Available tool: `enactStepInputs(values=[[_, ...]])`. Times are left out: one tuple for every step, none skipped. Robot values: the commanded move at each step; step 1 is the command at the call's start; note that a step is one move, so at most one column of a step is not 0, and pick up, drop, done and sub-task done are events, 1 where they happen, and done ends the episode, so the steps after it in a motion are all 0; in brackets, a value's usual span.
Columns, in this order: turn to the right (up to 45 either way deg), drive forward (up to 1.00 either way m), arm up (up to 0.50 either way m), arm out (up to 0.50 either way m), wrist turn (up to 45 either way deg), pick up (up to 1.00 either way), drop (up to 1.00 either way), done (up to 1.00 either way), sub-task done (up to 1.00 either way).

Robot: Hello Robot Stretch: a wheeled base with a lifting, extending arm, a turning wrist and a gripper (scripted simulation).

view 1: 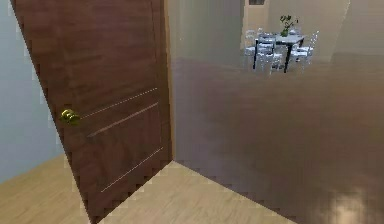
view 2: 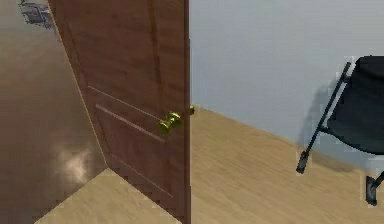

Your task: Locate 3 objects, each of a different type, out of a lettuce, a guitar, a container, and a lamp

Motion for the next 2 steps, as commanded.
enactStepInputs(values=[[-3.0, 0.00, 0.00, 0.00, 0.0, 0.00, 0.00, 0.00, 0.00], [0.0, 0.10, 0.00, 0.00, 0.0, 0.00, 0.00, 0.00, 0.00]])
